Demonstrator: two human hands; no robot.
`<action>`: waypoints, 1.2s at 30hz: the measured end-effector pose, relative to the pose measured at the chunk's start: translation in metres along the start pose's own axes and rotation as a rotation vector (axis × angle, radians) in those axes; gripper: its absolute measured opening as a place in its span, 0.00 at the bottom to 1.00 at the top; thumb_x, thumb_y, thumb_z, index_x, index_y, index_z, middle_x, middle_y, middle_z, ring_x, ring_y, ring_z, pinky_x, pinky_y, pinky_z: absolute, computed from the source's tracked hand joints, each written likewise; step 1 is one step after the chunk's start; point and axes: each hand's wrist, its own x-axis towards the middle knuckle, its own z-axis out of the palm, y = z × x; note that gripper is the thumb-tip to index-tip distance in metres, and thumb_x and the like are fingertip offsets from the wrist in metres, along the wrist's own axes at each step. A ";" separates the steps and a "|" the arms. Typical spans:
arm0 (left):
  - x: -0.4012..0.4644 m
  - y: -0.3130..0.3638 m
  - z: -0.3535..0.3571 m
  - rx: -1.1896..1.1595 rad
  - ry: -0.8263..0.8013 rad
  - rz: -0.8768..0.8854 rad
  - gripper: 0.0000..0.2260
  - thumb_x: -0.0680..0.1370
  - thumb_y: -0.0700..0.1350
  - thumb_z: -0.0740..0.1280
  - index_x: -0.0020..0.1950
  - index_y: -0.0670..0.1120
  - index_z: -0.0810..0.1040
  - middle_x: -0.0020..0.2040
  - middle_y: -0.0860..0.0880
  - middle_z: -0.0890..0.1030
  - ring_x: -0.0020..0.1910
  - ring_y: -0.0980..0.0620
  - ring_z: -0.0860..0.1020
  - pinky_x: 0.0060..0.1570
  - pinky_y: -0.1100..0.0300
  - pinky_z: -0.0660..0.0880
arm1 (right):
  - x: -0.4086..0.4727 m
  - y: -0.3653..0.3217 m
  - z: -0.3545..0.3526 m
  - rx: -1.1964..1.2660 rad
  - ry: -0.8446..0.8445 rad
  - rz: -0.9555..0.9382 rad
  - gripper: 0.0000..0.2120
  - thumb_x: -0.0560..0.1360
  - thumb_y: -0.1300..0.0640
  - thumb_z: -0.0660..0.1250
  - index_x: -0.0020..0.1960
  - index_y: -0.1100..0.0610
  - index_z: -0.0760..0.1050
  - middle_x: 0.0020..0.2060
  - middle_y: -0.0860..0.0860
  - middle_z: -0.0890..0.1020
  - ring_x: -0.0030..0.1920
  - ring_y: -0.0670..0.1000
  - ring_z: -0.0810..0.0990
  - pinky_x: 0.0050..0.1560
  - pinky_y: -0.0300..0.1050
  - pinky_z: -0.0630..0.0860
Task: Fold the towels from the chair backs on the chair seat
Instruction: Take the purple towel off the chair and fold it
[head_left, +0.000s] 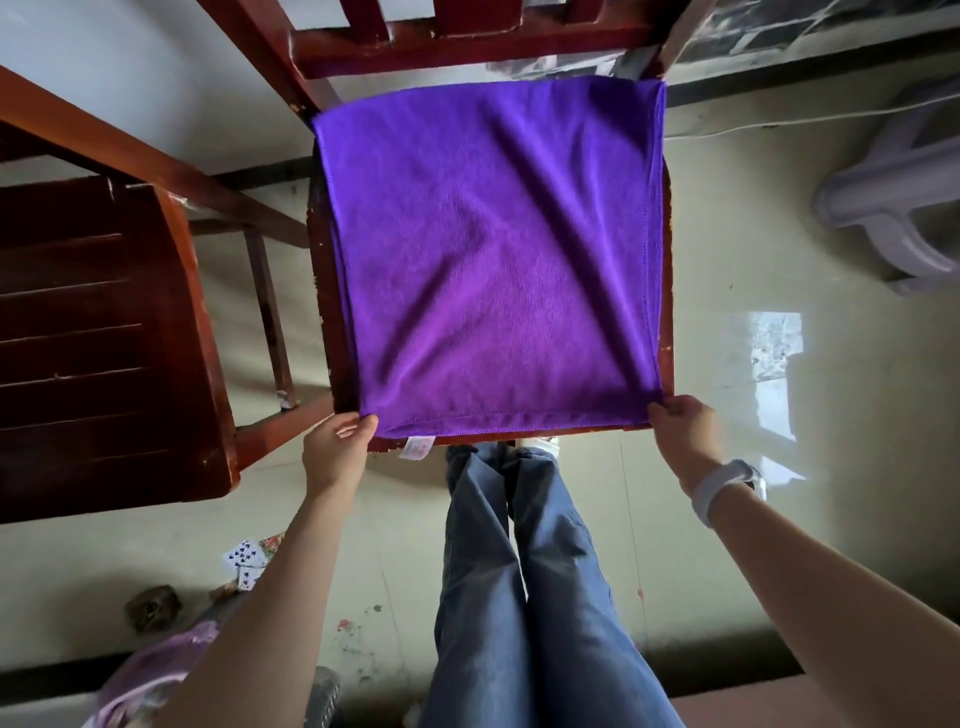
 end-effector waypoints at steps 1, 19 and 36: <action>-0.001 0.000 0.000 -0.035 -0.015 -0.022 0.10 0.73 0.41 0.68 0.52 0.37 0.80 0.49 0.38 0.82 0.50 0.40 0.79 0.58 0.46 0.74 | -0.001 -0.001 0.001 -0.007 0.000 -0.009 0.11 0.73 0.63 0.64 0.49 0.70 0.77 0.46 0.68 0.80 0.49 0.66 0.77 0.51 0.56 0.72; -0.005 0.007 -0.003 -0.268 -0.072 -0.155 0.08 0.76 0.37 0.65 0.54 0.38 0.76 0.39 0.46 0.76 0.33 0.55 0.73 0.39 0.65 0.76 | -0.015 -0.023 0.004 0.106 -0.139 0.013 0.13 0.72 0.58 0.61 0.29 0.58 0.66 0.26 0.53 0.68 0.33 0.55 0.65 0.32 0.47 0.60; -0.040 0.044 -0.056 -0.648 -0.175 -0.117 0.07 0.76 0.33 0.62 0.39 0.41 0.74 0.39 0.44 0.79 0.39 0.52 0.80 0.48 0.60 0.76 | -0.042 -0.028 -0.061 0.720 -0.114 0.076 0.12 0.77 0.63 0.60 0.35 0.61 0.71 0.31 0.54 0.71 0.24 0.40 0.73 0.28 0.27 0.72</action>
